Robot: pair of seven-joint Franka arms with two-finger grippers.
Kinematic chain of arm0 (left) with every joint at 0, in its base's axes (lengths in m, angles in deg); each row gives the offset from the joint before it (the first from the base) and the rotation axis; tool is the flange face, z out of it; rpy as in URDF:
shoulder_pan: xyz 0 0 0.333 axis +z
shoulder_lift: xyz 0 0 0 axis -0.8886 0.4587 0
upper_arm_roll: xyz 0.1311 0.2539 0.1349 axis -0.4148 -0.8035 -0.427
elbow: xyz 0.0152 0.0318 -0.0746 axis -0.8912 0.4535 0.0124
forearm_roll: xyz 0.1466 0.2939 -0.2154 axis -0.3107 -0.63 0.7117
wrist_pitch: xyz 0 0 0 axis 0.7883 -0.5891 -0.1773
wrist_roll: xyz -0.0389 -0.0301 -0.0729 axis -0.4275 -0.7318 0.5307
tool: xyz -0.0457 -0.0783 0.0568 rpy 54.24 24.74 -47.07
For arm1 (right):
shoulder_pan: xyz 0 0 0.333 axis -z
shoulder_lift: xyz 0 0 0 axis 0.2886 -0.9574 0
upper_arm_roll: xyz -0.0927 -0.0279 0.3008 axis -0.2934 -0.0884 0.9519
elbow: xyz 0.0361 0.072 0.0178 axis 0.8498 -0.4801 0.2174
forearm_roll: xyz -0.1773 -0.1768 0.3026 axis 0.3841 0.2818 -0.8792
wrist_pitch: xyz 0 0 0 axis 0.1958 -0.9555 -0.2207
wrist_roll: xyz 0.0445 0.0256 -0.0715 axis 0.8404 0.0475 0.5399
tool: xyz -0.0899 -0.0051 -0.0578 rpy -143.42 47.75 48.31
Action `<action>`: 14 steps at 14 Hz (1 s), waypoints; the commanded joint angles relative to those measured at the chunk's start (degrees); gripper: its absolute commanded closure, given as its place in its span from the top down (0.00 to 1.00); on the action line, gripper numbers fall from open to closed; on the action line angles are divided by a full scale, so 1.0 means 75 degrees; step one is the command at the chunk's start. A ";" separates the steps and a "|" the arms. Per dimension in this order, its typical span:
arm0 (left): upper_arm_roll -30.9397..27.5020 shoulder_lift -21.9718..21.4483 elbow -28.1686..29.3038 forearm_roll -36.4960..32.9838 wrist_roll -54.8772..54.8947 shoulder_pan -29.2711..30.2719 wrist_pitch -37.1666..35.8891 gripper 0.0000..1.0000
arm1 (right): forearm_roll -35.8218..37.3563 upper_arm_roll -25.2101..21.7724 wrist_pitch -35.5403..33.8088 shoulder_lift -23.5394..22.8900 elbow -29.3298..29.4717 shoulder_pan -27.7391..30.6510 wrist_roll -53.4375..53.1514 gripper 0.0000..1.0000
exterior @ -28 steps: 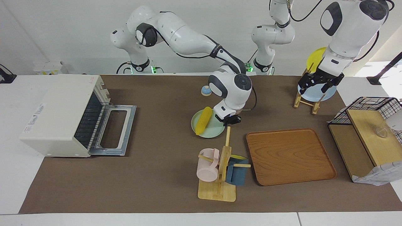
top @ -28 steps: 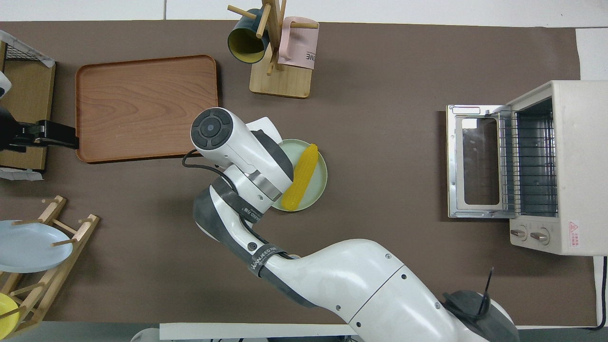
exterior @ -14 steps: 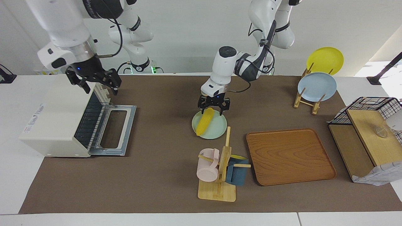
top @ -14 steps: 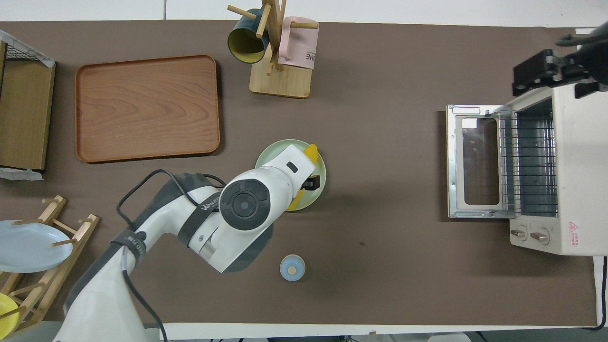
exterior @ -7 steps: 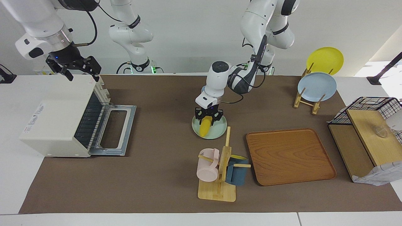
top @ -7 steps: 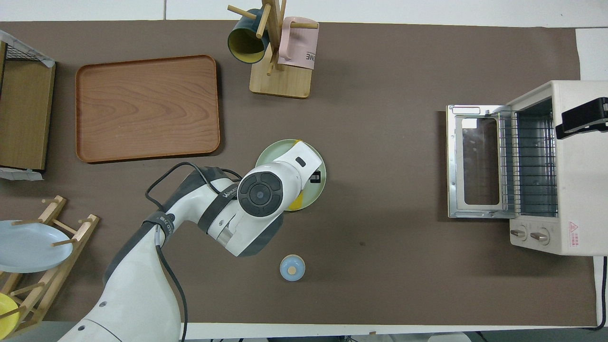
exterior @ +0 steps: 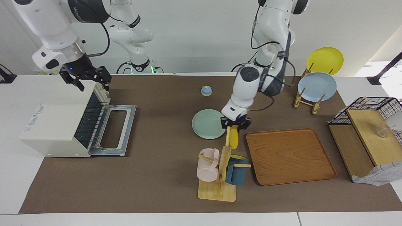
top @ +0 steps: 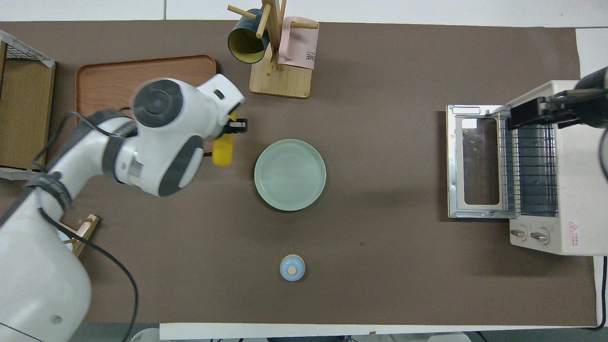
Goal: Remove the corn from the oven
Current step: 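Lift the corn with the left gripper and lower it onto the wooden tray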
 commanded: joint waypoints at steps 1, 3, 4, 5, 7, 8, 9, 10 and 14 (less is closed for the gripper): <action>0.0100 0.0196 0.0157 0.0067 0.1686 0.1144 0.0359 0.00 | -0.0210 0.0026 0.1803 -0.0081 -0.1694 -0.0316 -0.0366 0.22; 0.0076 0.0594 0.0134 0.0032 0.1819 0.1404 0.0877 0.00 | -0.0210 0.0026 0.2617 -0.0561 -0.2096 -0.0595 -0.1068 0.00; 0.0088 0.0642 0.0157 -0.0015 0.1889 0.1625 0.0960 0.00 | -0.0210 0.0015 0.2875 -0.0877 -0.2248 -0.0620 -0.1188 0.00; 0.0088 0.0642 0.0169 -0.0004 0.2111 0.1721 0.0937 0.15 | -0.0210 0.0015 0.3272 -0.1031 -0.2377 -0.0655 -0.1235 0.00; 0.0076 0.0642 0.0157 0.0008 0.1985 0.1733 0.0926 0.98 | -0.0082 0.0015 0.3603 -0.1417 -0.2600 -0.0679 -0.1259 0.00; 0.0076 0.0561 0.0146 0.0008 0.1961 0.1756 0.0879 1.00 | 0.0162 0.0015 0.3755 -0.1593 -0.2636 -0.0610 -0.1190 0.00; 0.0076 0.0410 0.0123 0.0008 0.1960 0.1849 0.0797 1.00 | 0.0524 0.0015 0.3780 -0.1699 -0.2648 -0.0597 -0.1189 0.00; 0.0076 0.0130 0.0088 0.0008 0.1960 0.1943 0.0530 1.00 | 0.0841 0.0015 0.3757 -0.1770 -0.2648 -0.0620 -0.1212 0.00; 0.0053 -0.1475 -0.0333 0.0008 0.1984 0.2166 -0.2161 1.00 | 0.2372 0.0015 0.3512 -0.1981 -0.2543 -0.0656 -0.1248 0.00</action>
